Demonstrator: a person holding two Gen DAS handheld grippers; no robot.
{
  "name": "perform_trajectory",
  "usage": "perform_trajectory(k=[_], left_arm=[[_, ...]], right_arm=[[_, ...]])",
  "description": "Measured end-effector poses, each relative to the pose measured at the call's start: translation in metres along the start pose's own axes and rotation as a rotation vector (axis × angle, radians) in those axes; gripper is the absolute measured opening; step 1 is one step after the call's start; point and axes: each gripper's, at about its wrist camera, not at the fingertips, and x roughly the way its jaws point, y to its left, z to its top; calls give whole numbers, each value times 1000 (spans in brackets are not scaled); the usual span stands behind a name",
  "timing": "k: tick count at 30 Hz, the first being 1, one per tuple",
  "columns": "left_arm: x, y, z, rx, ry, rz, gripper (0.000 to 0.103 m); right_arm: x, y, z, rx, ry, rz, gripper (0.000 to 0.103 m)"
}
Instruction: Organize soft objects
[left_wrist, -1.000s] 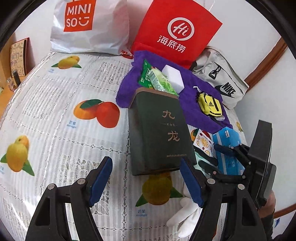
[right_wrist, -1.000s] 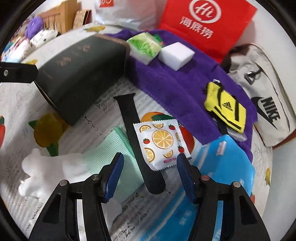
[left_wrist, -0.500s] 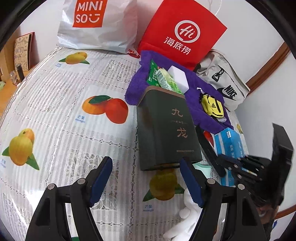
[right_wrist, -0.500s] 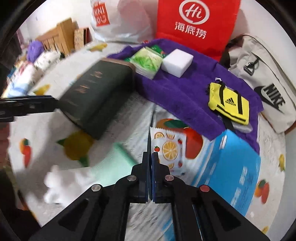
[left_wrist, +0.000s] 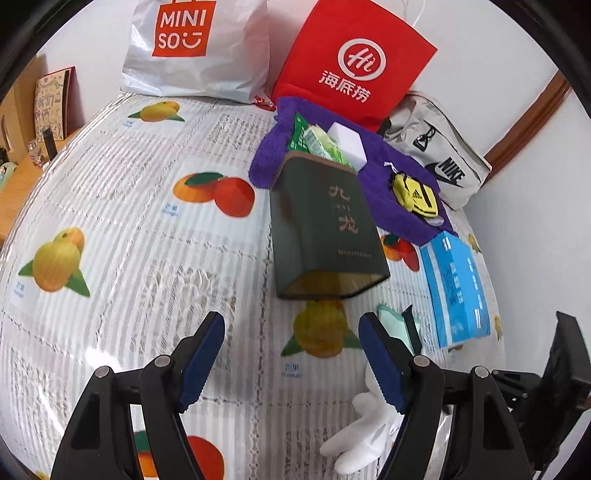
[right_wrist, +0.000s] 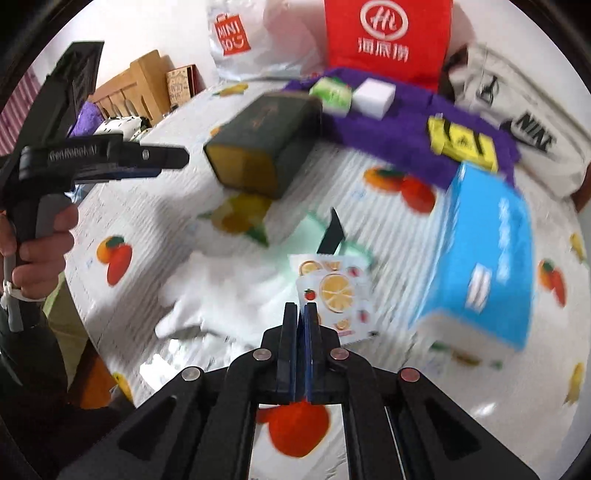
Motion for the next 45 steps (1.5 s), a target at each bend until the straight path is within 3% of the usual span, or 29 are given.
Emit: perform_trajectory(k=[2, 4, 5, 6, 7, 10, 15, 18, 22, 27, 35, 42, 43, 45], left_arm=[[1, -2, -5, 9, 6, 0, 73], [2, -5, -12, 18, 7, -4, 73], [3, -5, -14, 20, 11, -5, 73], [6, -6, -17, 21, 18, -6, 73], [7, -7, -19, 23, 22, -8, 73], [11, -9, -23, 29, 34, -8, 73], [14, -15, -29, 51, 44, -7, 73], [15, -16, -33, 59, 48, -3, 73], [16, -18, -36, 70, 55, 2, 73], [16, -24, -41, 91, 62, 8, 73], [14, -37, -48, 118, 60, 18, 73], [16, -51, -56, 150, 69, 16, 73], [16, -53, -58, 155, 72, 19, 73], [17, -55, -60, 167, 75, 25, 73]], right_arm=[[0, -1, -8, 19, -20, 5, 7], [-6, -7, -12, 42, -59, 14, 24], [-9, -9, -14, 51, -78, 16, 45], [-11, -12, -15, 60, -97, 4, 58], [-12, -13, -16, 69, -114, -7, 59], [-7, -19, -18, 101, -119, 2, 59], [12, -19, -20, 135, -117, -70, 58], [26, -18, -26, 141, -109, -86, 51], [18, -20, -30, 149, -149, -43, 20], [6, -30, -33, 200, -167, -17, 2], [-39, -32, -59, 244, -212, -18, 2], [-27, -39, -88, 214, -134, -104, 5], [-25, -42, -92, 208, -136, -105, 8], [-24, -46, -98, 214, -155, -105, 27]])
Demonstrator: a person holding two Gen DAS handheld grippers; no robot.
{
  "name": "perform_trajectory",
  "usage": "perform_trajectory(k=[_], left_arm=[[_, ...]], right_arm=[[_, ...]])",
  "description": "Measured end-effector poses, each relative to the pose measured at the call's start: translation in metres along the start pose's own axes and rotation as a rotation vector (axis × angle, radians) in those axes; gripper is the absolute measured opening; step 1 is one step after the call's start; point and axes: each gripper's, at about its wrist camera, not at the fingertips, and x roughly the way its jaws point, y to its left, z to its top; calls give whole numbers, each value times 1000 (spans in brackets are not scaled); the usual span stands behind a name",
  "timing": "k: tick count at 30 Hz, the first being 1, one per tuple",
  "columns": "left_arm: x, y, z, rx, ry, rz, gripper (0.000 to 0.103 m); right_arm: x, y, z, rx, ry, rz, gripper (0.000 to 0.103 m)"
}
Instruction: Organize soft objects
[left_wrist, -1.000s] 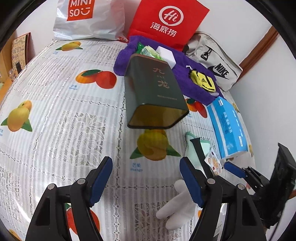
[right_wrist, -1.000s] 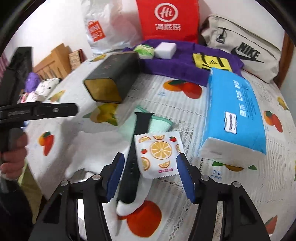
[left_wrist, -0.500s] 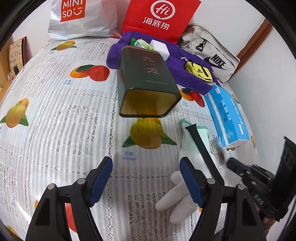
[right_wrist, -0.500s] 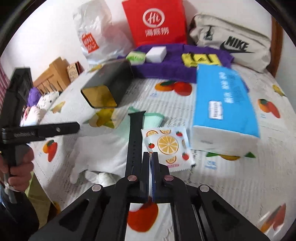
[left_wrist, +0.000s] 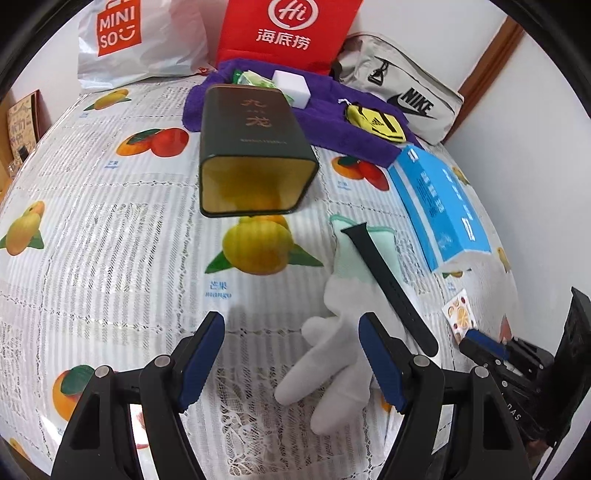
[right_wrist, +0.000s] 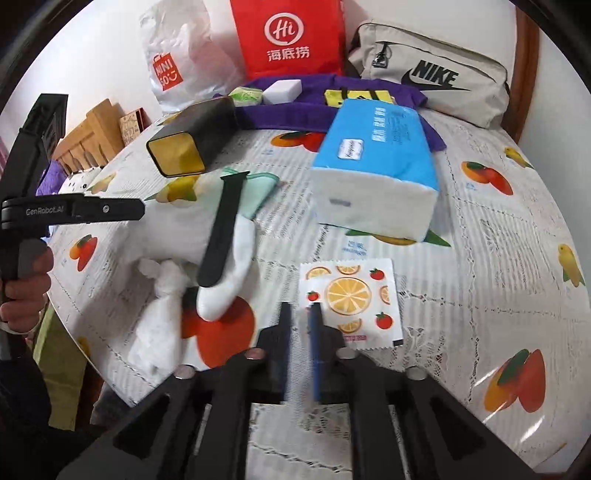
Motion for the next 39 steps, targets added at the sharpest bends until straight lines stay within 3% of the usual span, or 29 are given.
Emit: perform_trajectory(k=[1, 3, 5, 9, 11, 13, 16, 18, 19, 21, 25, 26, 27, 32, 37, 39], left_arm=[[0, -1, -1, 3, 1, 3, 73], [-1, -2, -1, 3, -1, 4, 73], [0, -2, -1, 4, -1, 0, 73], [4, -4, -2, 11, 6, 3, 73], [6, -6, -2, 17, 13, 9, 73], [8, -8, -3, 27, 15, 15, 73], [8, -9, -2, 38, 15, 22, 73], [8, -12, -2, 46, 11, 24, 73], [8, -13, -1, 51, 9, 24, 73], [8, -17, -1, 61, 8, 20, 73], [4, -26, -2, 90, -5, 8, 73], [2, -28, -2, 99, -9, 5, 73], [-1, -31, -2, 114, -15, 1, 73], [0, -49, -1, 159, -23, -10, 73], [8, -78, 2, 207, -12, -45, 73], [16, -90, 5, 219, -4, -26, 73]], right_arm=[[-1, -3, -2, 7, -12, -3, 34], [-7, -9, -4, 24, -58, -6, 66], [-11, -16, -6, 40, -101, -25, 79], [6, -27, -1, 97, -86, -25, 80], [18, -26, 0, 105, -74, -24, 86], [24, -15, -2, 59, -97, -85, 88], [27, -7, -4, 32, -114, -138, 84], [23, -13, -5, 41, -131, -149, 57], [21, -15, -5, 45, -134, -144, 54], [18, -21, -6, 50, -134, -147, 39], [17, -21, -5, 32, -129, -128, 31], [17, -21, -5, 27, -129, -134, 24], [16, -22, -5, 31, -130, -141, 7], [10, -42, -4, 130, -118, -40, 6], [2, -45, -6, 131, -119, -30, 6], [-2, -47, -6, 136, -123, -10, 6]])
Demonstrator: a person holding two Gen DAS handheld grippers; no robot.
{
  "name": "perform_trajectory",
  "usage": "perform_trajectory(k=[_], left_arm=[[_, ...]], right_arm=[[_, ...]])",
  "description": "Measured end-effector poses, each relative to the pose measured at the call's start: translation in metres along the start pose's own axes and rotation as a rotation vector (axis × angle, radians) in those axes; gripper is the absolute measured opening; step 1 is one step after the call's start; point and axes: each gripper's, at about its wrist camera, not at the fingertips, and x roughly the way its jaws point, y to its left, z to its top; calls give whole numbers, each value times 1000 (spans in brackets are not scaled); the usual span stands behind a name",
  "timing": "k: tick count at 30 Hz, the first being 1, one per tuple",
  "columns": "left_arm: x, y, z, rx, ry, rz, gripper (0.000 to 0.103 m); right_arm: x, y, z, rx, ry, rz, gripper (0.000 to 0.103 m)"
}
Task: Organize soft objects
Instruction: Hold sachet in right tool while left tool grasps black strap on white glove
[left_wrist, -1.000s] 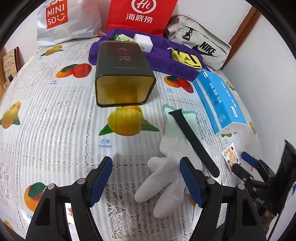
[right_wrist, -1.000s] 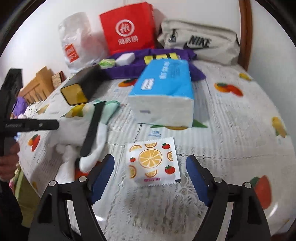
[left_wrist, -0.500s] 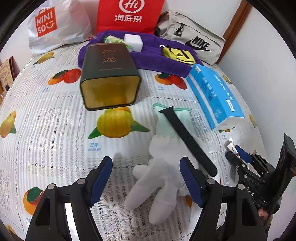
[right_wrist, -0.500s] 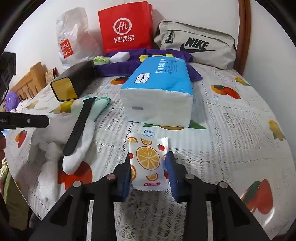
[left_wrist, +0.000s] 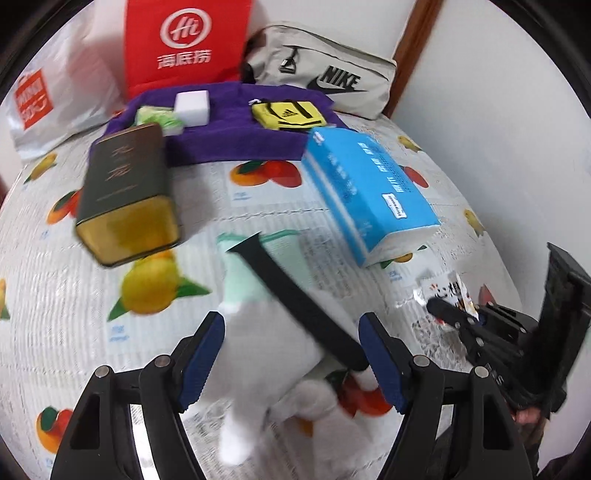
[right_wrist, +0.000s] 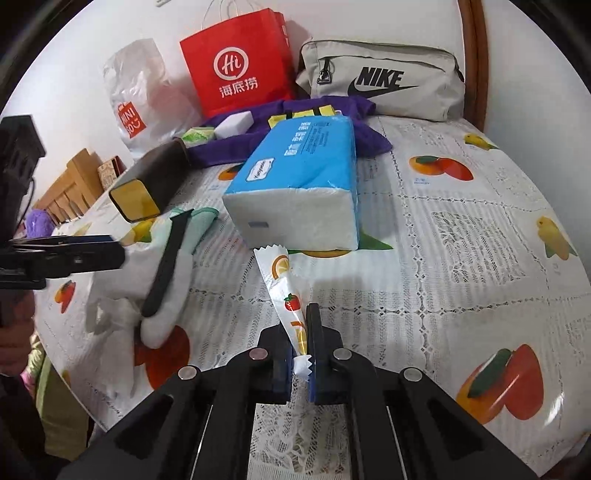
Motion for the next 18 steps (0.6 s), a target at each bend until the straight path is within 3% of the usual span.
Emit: perform_trajectory(k=[2, 4, 7, 10, 13, 18], left_arm=[[14, -4, 4, -15, 27, 46, 67], [32, -1, 6, -56, 82, 49, 49], [36, -1, 8, -69, 61, 46, 47], [35, -8, 10, -48, 66, 51, 39], [36, -13, 13, -44, 74, 26, 39], [41, -24, 16, -22, 88, 66, 39]], right_arm=[[-1, -1, -1, -1, 4, 10, 6], [1, -2, -3, 1, 9, 8, 6], [4, -4, -6, 8, 20, 15, 6], [7, -5, -7, 8, 16, 21, 7], [9, -8, -6, 23, 13, 37, 7], [10, -11, -7, 34, 4, 56, 7]])
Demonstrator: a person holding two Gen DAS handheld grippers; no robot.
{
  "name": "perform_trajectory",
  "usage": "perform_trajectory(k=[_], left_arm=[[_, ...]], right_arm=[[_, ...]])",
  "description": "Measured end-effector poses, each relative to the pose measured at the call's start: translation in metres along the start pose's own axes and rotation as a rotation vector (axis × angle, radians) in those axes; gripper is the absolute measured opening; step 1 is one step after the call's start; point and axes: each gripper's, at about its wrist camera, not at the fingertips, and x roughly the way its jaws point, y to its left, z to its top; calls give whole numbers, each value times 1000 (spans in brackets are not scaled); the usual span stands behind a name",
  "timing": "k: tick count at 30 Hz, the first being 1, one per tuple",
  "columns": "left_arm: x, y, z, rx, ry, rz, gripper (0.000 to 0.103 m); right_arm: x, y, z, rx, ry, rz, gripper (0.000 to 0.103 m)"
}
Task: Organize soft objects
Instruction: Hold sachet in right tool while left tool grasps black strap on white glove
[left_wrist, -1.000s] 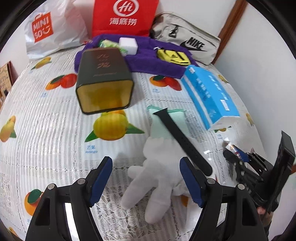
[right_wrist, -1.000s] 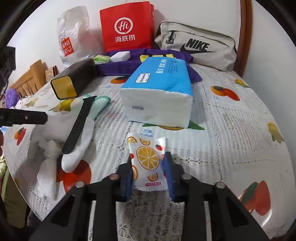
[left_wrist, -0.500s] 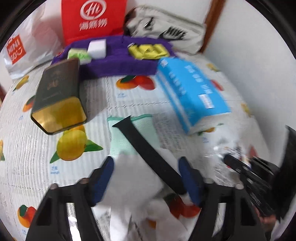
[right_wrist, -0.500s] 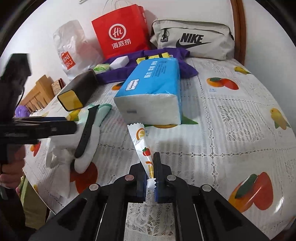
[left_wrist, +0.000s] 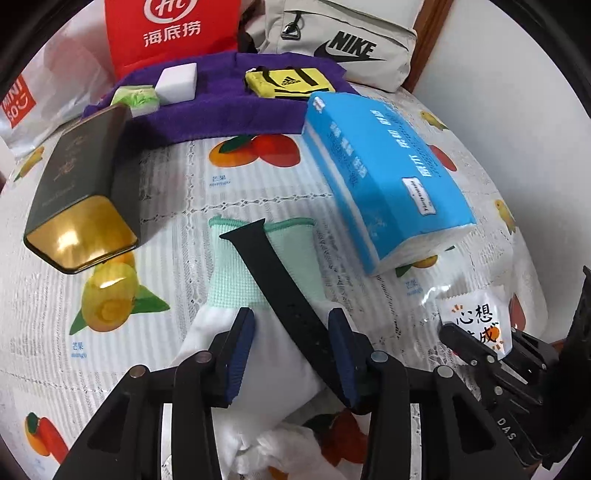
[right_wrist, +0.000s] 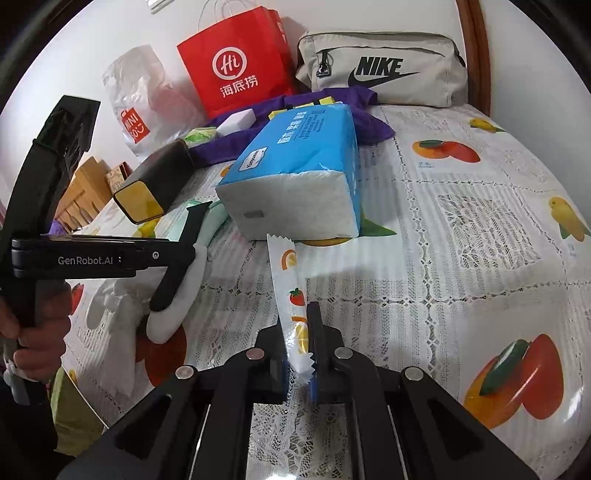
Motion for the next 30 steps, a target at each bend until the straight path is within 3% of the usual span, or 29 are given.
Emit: perform_trajectory(k=[6, 9, 12, 15, 17, 21, 25, 30], left_arm=[[0, -12, 3, 42, -16, 6, 39], [12, -16, 4, 62, -17, 46, 39], [10, -19, 4, 90, -38, 63, 29], [3, -16, 3, 91, -49, 43, 28], [4, -15, 2, 92, -48, 43, 28], [9, -18, 2, 110, -21, 45, 39], [5, -11, 6, 63, -16, 2, 39], [14, -5, 16, 11, -12, 4, 39]], right_arm=[[0, -2, -1, 3, -9, 16, 7], [0, -2, -2, -4, -14, 15, 7], [-1, -3, -3, 5, -19, 27, 7], [-1, -5, -3, 14, -22, 41, 7], [-1, -6, -4, 17, -24, 45, 7], [-2, -5, -4, 7, -27, 41, 7], [-2, -5, -4, 4, -26, 37, 7], [-1, -5, -4, -1, -27, 36, 7]])
